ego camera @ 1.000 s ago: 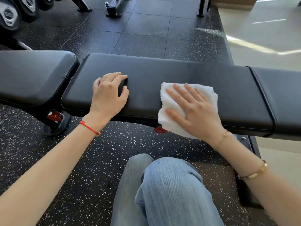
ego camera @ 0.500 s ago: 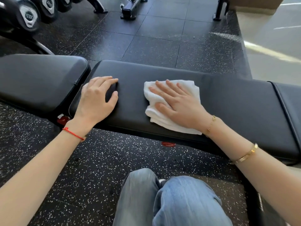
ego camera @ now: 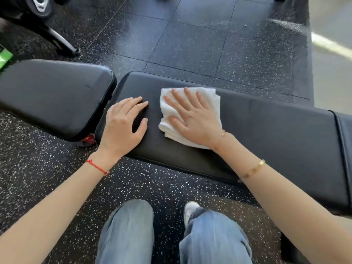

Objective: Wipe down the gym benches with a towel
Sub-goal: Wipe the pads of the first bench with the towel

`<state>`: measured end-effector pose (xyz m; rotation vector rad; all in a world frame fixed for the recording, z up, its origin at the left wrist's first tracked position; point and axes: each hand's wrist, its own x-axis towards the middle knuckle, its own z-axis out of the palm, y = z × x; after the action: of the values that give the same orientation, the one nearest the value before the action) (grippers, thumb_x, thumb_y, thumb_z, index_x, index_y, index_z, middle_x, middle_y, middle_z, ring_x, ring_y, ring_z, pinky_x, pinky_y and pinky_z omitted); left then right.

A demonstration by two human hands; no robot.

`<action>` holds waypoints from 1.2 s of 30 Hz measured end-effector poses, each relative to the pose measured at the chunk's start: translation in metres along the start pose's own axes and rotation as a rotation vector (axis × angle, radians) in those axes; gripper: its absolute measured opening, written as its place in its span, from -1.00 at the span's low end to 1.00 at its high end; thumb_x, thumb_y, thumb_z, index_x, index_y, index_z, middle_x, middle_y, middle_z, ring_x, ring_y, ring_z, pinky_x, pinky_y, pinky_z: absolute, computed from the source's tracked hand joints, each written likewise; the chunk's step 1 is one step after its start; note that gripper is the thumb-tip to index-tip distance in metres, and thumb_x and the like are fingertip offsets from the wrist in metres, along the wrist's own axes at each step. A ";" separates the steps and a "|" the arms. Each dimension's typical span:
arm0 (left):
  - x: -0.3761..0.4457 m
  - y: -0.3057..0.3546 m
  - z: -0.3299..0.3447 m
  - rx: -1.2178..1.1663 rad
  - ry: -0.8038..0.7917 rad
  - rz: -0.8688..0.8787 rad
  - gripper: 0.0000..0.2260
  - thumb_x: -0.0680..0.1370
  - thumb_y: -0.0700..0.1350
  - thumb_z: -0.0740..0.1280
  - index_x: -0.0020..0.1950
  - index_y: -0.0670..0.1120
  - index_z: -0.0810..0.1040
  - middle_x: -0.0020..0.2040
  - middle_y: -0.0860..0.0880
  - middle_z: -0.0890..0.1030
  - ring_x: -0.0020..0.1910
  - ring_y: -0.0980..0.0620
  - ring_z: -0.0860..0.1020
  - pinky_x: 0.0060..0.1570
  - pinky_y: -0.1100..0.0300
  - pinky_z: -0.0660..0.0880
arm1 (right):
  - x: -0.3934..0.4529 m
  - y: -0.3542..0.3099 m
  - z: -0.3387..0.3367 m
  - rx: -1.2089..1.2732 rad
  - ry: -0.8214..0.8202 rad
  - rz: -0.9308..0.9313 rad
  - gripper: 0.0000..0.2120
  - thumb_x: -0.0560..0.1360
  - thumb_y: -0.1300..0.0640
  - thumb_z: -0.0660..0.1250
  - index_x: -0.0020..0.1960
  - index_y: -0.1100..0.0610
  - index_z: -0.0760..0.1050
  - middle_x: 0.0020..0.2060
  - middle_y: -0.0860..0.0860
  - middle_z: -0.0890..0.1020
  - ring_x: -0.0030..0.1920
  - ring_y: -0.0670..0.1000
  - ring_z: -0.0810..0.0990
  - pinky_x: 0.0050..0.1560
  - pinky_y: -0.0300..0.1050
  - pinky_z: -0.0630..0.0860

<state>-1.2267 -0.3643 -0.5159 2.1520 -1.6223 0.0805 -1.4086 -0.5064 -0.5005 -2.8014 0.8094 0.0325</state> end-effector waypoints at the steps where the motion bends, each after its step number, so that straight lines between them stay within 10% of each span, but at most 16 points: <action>1: 0.002 -0.004 -0.001 0.008 0.002 0.026 -0.62 0.56 -0.01 0.25 0.36 -0.04 0.52 0.38 0.00 0.51 0.39 -0.03 0.44 0.41 -0.06 0.30 | -0.014 -0.003 0.002 -0.010 0.007 -0.024 -0.45 0.66 -0.18 -0.08 0.61 -0.14 -0.11 0.61 -0.09 -0.05 0.60 0.08 -0.17 0.56 0.13 -0.24; 12: 0.008 -0.040 -0.006 -0.119 0.019 0.179 -0.71 0.56 -0.14 0.28 0.28 -0.10 0.57 0.28 -0.05 0.57 0.32 -0.10 0.49 0.35 -0.14 0.37 | -0.022 -0.018 0.011 0.017 0.099 0.264 -0.44 0.65 -0.22 -0.04 0.60 -0.17 -0.08 0.61 -0.11 -0.05 0.60 0.02 -0.17 0.56 0.00 -0.25; 25: 0.009 -0.050 -0.006 -0.221 0.011 0.193 -0.71 0.56 -0.13 0.26 0.27 -0.06 0.58 0.29 -0.01 0.57 0.35 -0.04 0.44 0.37 -0.09 0.32 | -0.102 -0.067 0.059 -0.490 0.396 0.130 -0.32 0.58 -0.37 0.10 0.58 -0.03 0.19 0.53 0.01 0.31 0.50 0.14 0.32 0.46 0.17 0.29; 36: 0.009 -0.056 -0.008 -0.250 0.014 0.186 -0.70 0.55 -0.12 0.25 0.25 -0.02 0.60 0.28 0.04 0.59 0.34 0.02 0.46 0.36 -0.05 0.34 | -0.079 -0.098 0.069 -0.436 0.457 0.151 -0.35 0.58 -0.36 0.13 0.55 -0.03 0.26 0.51 0.01 0.35 0.50 0.12 0.33 0.47 0.17 0.28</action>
<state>-1.1705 -0.3576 -0.5229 1.8084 -1.7212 -0.0486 -1.4214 -0.3691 -0.5412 -3.1967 1.2465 -0.4785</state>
